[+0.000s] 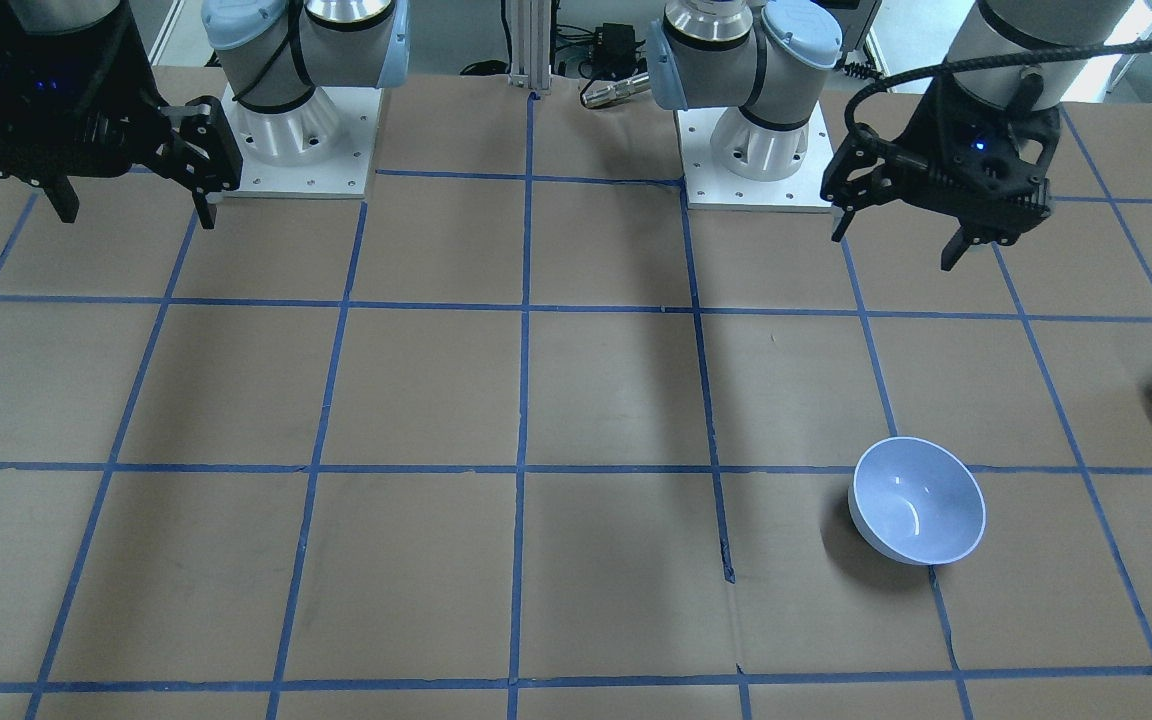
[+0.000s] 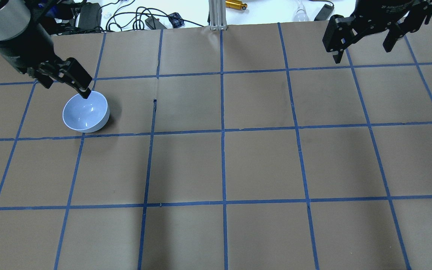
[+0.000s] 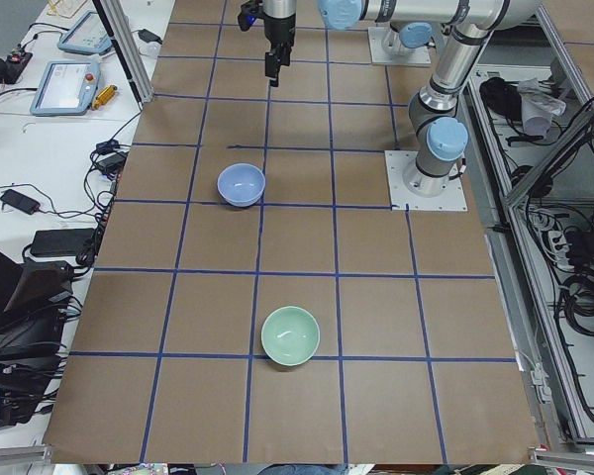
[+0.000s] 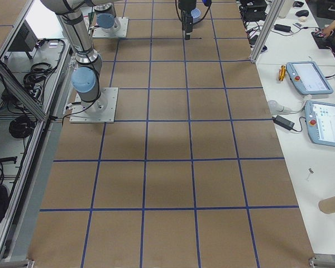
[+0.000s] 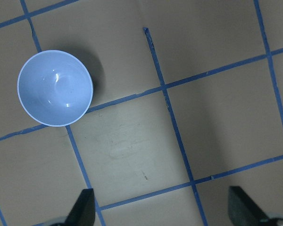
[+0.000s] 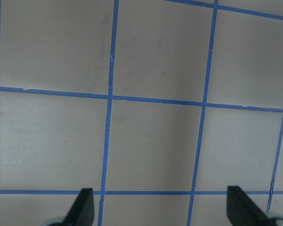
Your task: Stack green bowl on blue bowl
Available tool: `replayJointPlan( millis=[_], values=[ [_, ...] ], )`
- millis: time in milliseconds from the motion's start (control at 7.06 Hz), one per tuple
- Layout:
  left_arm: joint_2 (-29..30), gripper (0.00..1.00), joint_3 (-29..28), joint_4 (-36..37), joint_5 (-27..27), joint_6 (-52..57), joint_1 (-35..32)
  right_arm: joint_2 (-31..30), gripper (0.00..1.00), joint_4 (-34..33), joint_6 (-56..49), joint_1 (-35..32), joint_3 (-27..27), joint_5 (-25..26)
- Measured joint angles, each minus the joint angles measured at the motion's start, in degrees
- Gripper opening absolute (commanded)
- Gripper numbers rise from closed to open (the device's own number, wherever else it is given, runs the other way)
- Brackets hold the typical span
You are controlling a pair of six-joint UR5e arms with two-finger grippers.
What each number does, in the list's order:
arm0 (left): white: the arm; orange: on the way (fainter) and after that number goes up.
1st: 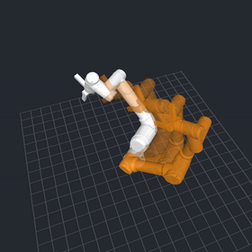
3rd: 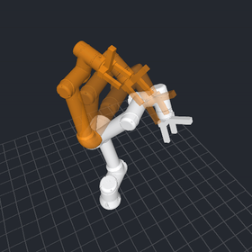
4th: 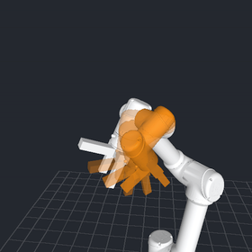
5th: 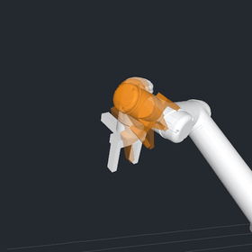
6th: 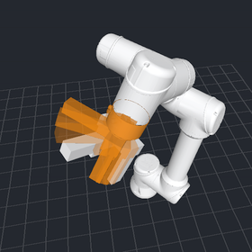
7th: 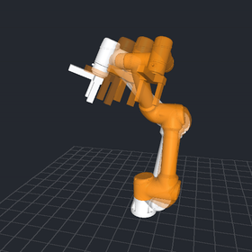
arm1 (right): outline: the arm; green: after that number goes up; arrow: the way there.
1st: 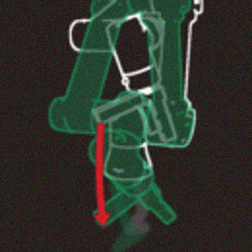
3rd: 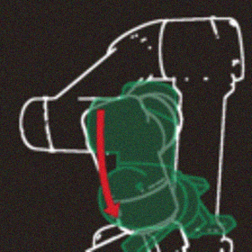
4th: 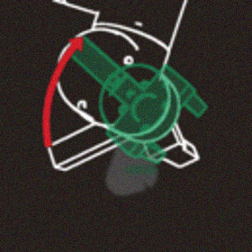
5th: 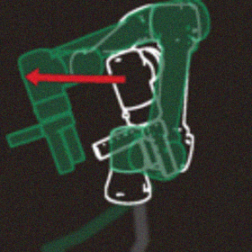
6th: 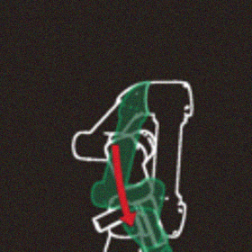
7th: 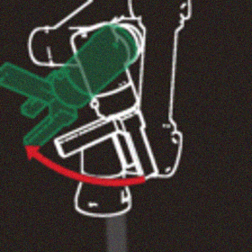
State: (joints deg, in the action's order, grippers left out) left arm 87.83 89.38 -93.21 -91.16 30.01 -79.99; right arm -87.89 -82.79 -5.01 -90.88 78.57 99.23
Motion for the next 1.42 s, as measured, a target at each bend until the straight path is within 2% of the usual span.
replayJointPlan(
  millis=[708, 1133, 1416],
  values=[
    [1.1, 0.99, 8.1, 2.9, 2.8, 35.2, 26.2, 0.0, 1.0, 0.0, 0.0, 0.0, 0.0, 0.0],
    [3.7, 1.0, 11.2, 11.5, 3.1, 60.1, 40.4, 0.0, 1.0, 0.0, 0.0, 0.0, 0.0, 0.0],
    [8.9, 1.0, 11.5, 20.1, 3.2, 77.2, 48.6, 0.0, 1.0, 0.0, 0.0, 0.0, 0.0, 0.0]
  ],
)
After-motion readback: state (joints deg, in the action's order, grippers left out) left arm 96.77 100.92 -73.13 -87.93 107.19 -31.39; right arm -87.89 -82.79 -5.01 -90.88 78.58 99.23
